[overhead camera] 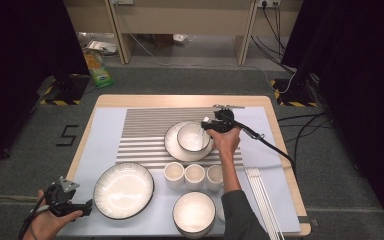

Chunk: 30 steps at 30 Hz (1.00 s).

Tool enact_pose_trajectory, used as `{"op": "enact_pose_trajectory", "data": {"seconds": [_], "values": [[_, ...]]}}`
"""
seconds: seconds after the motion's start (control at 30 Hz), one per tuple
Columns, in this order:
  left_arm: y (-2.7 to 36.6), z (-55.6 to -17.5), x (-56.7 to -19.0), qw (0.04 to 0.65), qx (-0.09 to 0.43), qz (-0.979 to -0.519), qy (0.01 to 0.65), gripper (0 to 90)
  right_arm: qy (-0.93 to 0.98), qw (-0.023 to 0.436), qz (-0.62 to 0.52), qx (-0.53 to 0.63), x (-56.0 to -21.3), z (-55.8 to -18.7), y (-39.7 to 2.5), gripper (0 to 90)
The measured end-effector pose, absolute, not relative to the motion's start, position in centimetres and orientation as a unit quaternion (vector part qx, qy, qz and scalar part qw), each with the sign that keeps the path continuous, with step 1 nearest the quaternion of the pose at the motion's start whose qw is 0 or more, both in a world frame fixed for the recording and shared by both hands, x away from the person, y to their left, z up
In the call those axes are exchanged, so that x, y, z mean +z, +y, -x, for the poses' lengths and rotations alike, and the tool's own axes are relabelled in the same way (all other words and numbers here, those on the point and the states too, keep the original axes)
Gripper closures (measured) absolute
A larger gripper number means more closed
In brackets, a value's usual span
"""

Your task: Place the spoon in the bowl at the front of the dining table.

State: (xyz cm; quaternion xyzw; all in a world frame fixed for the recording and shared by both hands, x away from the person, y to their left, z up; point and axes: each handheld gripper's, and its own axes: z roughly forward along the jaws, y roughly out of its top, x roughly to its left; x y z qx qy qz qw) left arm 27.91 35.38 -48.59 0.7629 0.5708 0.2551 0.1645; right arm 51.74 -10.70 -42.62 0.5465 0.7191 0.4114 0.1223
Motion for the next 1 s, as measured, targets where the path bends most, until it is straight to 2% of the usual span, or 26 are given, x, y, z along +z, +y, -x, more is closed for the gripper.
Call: {"op": "enact_pose_trajectory", "data": {"seconds": [0.37, 0.67, 1.0], "values": [[35.4, -27.9, -48.6, 0.166, 0.255, -0.763, 0.571, 0.1, 0.71, 0.125, -0.561, 0.407, -43.2, -52.4, -10.2, 48.6], [35.3, -27.9, -48.6, 0.164, 0.257, -0.763, 0.57, 0.1, 0.719, 0.135, -0.557, 0.395, -42.9, -52.0, -10.7, 53.1], [35.3, -27.8, -48.6, 0.163, 0.259, -0.762, 0.57, 0.1, 0.74, 0.138, -0.537, 0.381, -42.4, -51.1, -11.3, 54.1]]}}
